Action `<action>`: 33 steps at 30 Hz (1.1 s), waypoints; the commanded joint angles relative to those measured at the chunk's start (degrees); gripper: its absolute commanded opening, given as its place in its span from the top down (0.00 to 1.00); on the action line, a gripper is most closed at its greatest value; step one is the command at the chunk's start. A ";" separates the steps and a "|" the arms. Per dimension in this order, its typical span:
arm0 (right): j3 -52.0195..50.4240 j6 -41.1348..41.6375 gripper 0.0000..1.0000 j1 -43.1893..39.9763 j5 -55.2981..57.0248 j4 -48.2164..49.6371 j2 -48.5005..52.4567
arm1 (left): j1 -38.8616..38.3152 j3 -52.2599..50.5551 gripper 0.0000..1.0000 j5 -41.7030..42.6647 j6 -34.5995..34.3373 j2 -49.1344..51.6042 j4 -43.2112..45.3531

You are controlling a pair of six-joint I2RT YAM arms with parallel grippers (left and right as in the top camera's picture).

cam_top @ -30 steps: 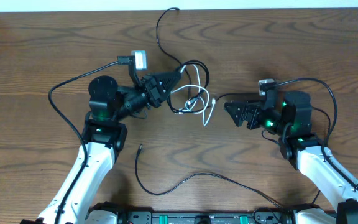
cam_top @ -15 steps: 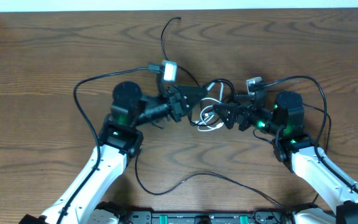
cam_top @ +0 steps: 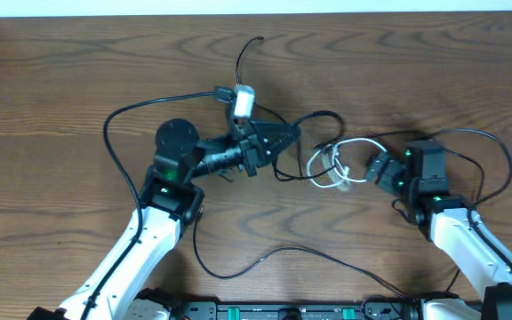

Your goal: Untangle cables

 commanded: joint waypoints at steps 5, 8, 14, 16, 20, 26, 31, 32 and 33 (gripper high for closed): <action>-0.04 2.47 0.01 -7.23 3.06 -3.80 -0.22 | 7.65 0.68 0.93 1.18 0.79 -0.83 0.39; -0.04 2.43 0.01 -9.53 1.42 -3.93 -0.24 | 11.28 0.68 0.93 1.14 1.11 -0.83 -0.83; -0.04 2.45 0.01 -12.33 0.48 -5.22 -0.24 | 19.50 0.68 0.93 1.14 1.64 -0.83 -6.51; -0.04 2.45 0.01 -12.96 -1.40 -5.11 -0.24 | 21.05 0.68 0.93 1.16 1.64 -0.83 -9.03; -0.04 2.40 0.01 -13.05 -6.45 -2.91 -0.24 | 21.55 0.68 0.93 1.18 2.49 -0.83 -12.50; -0.04 1.25 0.01 -13.03 -17.79 2.29 -0.24 | 21.55 0.68 0.92 1.16 3.61 -0.83 -15.69; -0.04 -5.46 0.01 -12.96 -31.28 8.20 -0.24 | 21.55 0.68 0.87 1.14 3.61 -0.81 -17.25; -0.04 -7.15 0.01 -12.92 -34.77 9.75 -0.24 | 21.55 0.68 0.85 1.14 3.61 -0.79 -17.25; -0.04 -8.46 0.01 -12.79 -37.86 11.21 -0.24 | 21.55 0.68 0.83 1.14 3.61 -0.79 -17.25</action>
